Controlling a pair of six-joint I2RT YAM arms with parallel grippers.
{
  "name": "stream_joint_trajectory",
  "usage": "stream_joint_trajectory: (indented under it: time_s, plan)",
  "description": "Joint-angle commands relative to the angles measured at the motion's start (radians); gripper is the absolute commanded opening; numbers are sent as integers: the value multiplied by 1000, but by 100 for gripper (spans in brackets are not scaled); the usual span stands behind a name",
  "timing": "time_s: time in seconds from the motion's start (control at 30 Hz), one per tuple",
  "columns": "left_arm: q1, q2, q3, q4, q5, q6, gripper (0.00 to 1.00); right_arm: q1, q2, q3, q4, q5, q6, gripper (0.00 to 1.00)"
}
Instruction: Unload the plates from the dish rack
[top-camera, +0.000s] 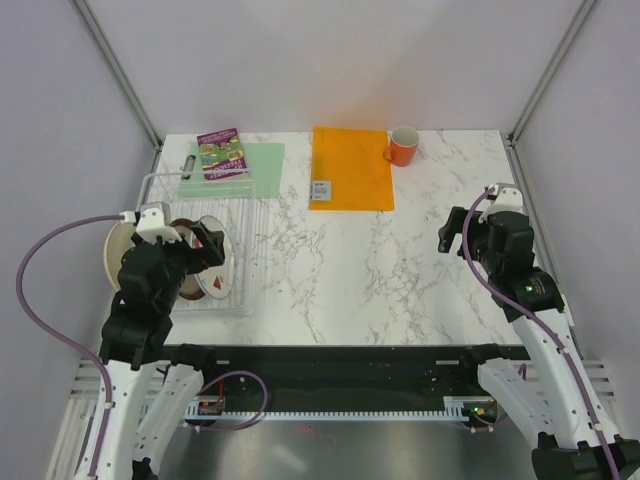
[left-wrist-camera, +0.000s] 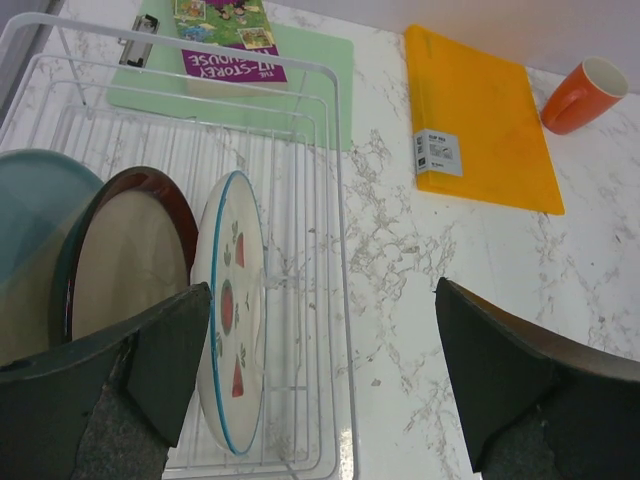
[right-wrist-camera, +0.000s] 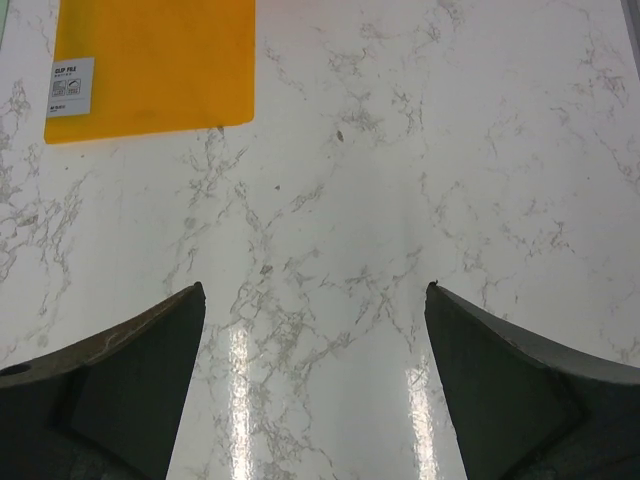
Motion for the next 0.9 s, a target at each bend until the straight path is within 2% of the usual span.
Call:
stream_joint_trajectory:
  time_s: [0.0,0.07,0.13,0.23,0.3,0.57,0.63,0.87]
  plan:
    - [1,-4,81,-2,34,44,100,4,-23,17,28,-27,8,98]
    - [1,-11,110,-33,15,25,100,2,-49,-14,46,-45,-4,98]
    - [1,-22,128,-71,1,20,100,2,-81,-42,41,19,43,98]
    - [1,-28,144,-128,-45,6,100,2,-121,-62,64,-28,42,98]
    - [1,-31,158,-162,-84,-3,100,4,-132,-63,70,-6,74,98]
    - [1,-48,207,-326,-183,-60,100,2,-72,-51,31,-24,92,98]
    - [1,-44,193,-337,-229,-58,100,4,-75,-57,31,-30,95,98]
    - [1,5,156,-303,-188,-97,95,4,-112,-76,31,-37,115,98]
